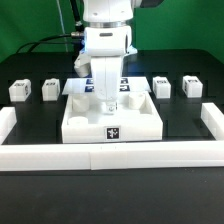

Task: Assemble square table

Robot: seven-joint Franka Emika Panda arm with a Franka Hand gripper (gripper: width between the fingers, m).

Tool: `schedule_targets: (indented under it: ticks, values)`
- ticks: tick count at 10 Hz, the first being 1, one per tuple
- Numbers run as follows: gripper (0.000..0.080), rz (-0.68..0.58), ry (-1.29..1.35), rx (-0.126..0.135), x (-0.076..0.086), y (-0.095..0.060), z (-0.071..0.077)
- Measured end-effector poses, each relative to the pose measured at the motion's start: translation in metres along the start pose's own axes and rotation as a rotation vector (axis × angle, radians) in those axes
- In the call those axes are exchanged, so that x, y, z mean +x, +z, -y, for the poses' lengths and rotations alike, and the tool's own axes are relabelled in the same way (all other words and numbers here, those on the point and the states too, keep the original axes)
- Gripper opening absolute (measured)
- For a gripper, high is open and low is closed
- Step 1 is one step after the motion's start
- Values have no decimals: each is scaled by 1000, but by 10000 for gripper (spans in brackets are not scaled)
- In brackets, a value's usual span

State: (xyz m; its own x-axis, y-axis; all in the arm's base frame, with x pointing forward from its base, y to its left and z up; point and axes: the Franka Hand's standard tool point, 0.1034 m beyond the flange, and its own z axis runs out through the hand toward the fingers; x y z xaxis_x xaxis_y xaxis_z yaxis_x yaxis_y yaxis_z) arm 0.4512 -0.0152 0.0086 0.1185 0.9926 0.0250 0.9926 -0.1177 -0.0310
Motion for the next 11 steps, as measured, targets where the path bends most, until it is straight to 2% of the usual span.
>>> schedule_targets:
  ticks: [1, 2, 3, 11]
  values:
    - [453, 0, 0, 0, 0, 0, 0]
    - [246, 0, 0, 0, 0, 0, 0]
    - [79, 0, 0, 0, 0, 0, 0]
    - [58, 0, 2, -1, 0, 0, 0]
